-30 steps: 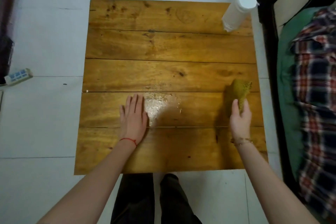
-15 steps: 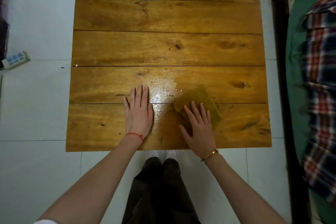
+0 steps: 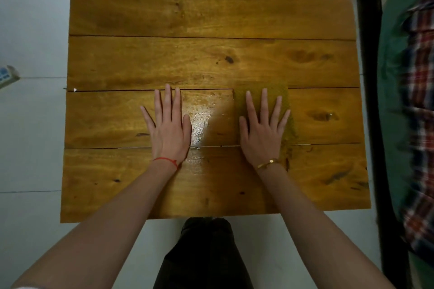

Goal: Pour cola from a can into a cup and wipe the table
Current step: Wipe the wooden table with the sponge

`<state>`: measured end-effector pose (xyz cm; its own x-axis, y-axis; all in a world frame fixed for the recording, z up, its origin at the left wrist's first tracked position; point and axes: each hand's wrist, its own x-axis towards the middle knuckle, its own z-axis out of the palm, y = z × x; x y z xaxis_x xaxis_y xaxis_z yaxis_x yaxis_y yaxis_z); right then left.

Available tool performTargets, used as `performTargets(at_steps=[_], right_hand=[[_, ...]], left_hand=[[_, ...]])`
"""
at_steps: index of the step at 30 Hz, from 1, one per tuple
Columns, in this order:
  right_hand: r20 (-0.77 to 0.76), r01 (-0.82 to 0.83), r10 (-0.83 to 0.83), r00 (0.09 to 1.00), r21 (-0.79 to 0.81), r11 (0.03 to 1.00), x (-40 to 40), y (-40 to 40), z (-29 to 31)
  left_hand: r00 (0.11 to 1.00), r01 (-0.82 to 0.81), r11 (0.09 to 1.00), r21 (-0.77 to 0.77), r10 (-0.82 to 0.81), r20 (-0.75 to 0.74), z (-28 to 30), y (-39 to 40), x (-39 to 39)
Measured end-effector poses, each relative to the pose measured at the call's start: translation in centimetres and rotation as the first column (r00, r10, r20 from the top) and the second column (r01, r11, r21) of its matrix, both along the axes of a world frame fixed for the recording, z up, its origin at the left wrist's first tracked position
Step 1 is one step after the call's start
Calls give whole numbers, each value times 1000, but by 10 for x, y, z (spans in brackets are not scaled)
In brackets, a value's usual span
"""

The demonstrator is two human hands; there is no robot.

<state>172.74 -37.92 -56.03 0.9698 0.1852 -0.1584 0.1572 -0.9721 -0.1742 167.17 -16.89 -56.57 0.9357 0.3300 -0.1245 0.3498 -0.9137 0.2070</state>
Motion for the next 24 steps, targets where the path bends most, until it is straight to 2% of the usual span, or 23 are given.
performTargets(at_steps=[2,4,7,11,14,16,18,20,24], right_hand=[[21,-43,43,999,1,999,3,20,-1],[26,-164,164,986,1,986,-7,29,-3],[17,-263,263,965,15,965,-14,17,-3],[8,-127,127,992,-20,992,22,7,-1],[-11,5,-5,1000,-5,1000,56,27,0],[2,28,-28,1000,-5,1000,60,48,-1],[4,-21,21,1000,4,1000,47,62,-2],[6,-147,147,989,16,989,23,66,-3],[-25,-320,320,947,7,947,-1,47,2]], left_hand=[[1000,0,1000,4,-1,9,-1,1,2],[1000,-2,1000,1,2,14,0,0,2],[1000,16,1000,-3,-16,16,2,5,1],[999,31,999,28,-31,4,7,37,6],[999,30,998,57,-29,-17,5,63,15],[999,34,998,57,-33,-17,2,70,20],[1000,30,999,39,-30,-9,0,71,22],[1000,20,999,25,-20,2,-2,70,21],[1000,15,1000,3,-15,11,0,71,22]])
